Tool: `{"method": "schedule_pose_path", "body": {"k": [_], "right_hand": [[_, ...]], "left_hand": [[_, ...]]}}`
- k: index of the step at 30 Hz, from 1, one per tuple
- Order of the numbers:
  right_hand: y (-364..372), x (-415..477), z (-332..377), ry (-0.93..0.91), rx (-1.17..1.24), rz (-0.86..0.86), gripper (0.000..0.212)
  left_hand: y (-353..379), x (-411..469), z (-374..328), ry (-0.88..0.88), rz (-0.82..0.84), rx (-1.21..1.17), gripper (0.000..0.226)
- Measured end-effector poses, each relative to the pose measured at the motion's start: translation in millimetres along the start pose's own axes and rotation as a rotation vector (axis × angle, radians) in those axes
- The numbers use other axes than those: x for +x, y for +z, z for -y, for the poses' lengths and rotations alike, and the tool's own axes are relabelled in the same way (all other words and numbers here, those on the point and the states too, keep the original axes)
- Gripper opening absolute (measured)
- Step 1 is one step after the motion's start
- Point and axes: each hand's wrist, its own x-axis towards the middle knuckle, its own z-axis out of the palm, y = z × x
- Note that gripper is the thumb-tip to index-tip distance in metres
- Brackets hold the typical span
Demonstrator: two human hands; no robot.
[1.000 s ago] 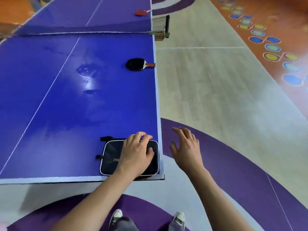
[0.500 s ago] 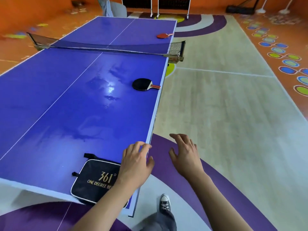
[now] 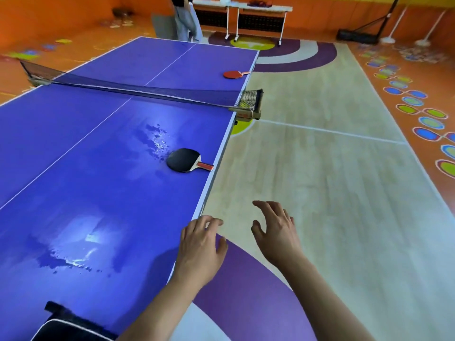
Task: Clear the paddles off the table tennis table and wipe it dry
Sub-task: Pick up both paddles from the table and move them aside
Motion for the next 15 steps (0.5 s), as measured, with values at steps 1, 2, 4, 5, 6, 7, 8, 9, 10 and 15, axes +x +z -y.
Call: {"method": "schedule_pose_path", "body": {"k": [1, 2, 4, 5, 6, 7, 8, 9, 10, 15], "right_hand": [[-5, 15, -7, 0.002, 0.003, 0.002, 0.048], [-8, 29, -13, -0.002, 0.009, 0.001, 0.048], [-12, 66, -31, -0.005, 0.032, -0.001, 0.047], [-13, 87, -41, -0.003, 0.044, -0.004, 0.047], [-13, 108, -51, -0.005, 0.056, -0.009, 0.047], [-13, 125, -59, -0.013, 0.066, -0.012, 0.046], [-13, 147, -69, -0.025, 0.073, -0.013, 0.046], [-14, 171, -80, -0.032, 0.081, -0.01, 0.046], [-15, 196, -92, -0.041, 0.089, -0.008, 0.046], [-28, 311, -142, -0.082, 0.109, 0.022, 0.045]], "left_hand": [[0, 16, -7, 0.001, -0.003, -0.003, 0.034], [0, 30, -11, 0.002, -0.009, -0.002, 0.034], [6, 66, -20, -0.004, -0.013, -0.007, 0.033], [10, 86, -24, -0.006, -0.017, -0.003, 0.032], [14, 106, -29, -0.006, -0.023, 0.002, 0.032], [18, 123, -33, -0.006, -0.028, 0.006, 0.032], [24, 146, -39, -0.01, -0.036, 0.012, 0.031], [30, 169, -44, -0.018, -0.044, 0.015, 0.031], [38, 193, -51, -0.025, -0.054, 0.015, 0.03], [67, 306, -81, -0.104, -0.056, 0.022, 0.029]]}}
